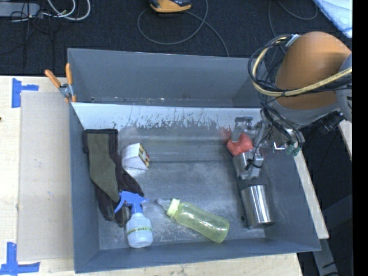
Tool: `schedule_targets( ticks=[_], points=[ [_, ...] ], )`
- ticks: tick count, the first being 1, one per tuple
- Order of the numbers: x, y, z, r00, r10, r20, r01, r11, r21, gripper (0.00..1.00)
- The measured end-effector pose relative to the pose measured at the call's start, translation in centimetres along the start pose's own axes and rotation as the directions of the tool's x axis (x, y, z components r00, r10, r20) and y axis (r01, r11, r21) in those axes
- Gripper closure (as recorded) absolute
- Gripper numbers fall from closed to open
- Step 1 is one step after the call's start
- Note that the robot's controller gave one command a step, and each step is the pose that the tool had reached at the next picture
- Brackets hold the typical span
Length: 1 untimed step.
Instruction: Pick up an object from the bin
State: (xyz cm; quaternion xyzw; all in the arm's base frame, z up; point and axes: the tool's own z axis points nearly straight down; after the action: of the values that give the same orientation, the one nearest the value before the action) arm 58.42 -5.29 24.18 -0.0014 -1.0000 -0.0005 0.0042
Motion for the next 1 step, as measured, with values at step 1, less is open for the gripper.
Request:
schedule_targets(
  ticks=[1],
  points=[
    [-0.12, 0.02, -0.47, 1.0, -0.001, 0.008, 0.001, 1.0, 0.001, 0.0]
  ],
)
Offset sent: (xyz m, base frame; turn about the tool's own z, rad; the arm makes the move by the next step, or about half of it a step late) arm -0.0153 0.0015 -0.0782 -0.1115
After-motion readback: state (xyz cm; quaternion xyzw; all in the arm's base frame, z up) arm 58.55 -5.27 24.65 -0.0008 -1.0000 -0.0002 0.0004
